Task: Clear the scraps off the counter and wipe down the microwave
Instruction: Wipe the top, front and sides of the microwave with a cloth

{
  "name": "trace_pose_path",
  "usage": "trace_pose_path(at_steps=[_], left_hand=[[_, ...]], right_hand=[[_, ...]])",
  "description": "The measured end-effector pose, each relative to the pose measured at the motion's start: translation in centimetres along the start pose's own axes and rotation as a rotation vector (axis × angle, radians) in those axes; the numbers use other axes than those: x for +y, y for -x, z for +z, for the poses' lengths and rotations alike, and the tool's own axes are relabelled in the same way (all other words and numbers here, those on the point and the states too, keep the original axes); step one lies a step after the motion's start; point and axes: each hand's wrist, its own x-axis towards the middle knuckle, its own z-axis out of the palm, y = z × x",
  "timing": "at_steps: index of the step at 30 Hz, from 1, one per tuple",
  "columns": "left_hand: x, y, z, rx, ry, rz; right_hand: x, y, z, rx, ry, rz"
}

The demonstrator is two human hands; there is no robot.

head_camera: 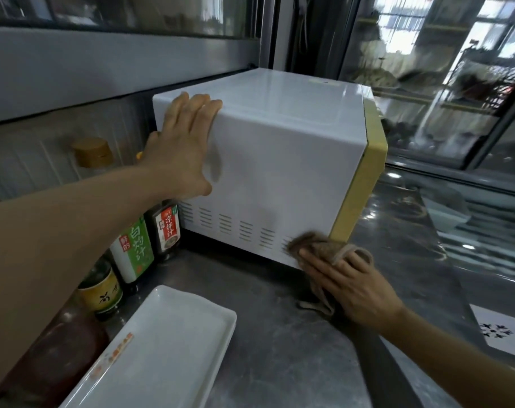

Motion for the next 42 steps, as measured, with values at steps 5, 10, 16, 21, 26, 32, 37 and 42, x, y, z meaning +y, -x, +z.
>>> trace_pose_path(at_steps=[5, 10, 16, 21, 26, 32, 37, 42], left_hand=[[0.2, 0.0, -0.7, -0.076, -0.002, -0.026], [0.2, -0.1, -0.9, -0.096, 0.015, -0.035], [0.2, 0.0, -0.8, -0.091, 0.035, -0.038], [0.3, 0.1, -0.9, -0.093, 0.033, -0.053], [0.4, 0.0, -0.7, -0.083, 0.034, -0.056], [0.4, 0.1, -1.0, -0.103, 0.021, -0.044], [0.2, 0.0, -0.4, -0.055, 0.022, -0.022], [-0.3, -0.1, -0.2, -0.038, 0.012, 0.008]], right_hand=[[4.9, -2.0, -3.6, 0.196, 0.000, 0.206], [6.7, -4.6, -5.7, 0.380, -0.023, 0.380], [3.8, -2.6, -4.2, 0.329, -0.055, 0.313], [6.8, -4.1, -6.0, 0.394, -0.073, 0.364], [4.0, -3.3, -4.2, 0.328, -0.007, 0.356], [5.8, -1.2, -5.0, 0.187, 0.067, 0.168], [6.3, -3.6, -4.8, 0.402, -0.037, 0.370], [0.8, -2.1, -0.1, 0.205, -0.036, 0.202]])
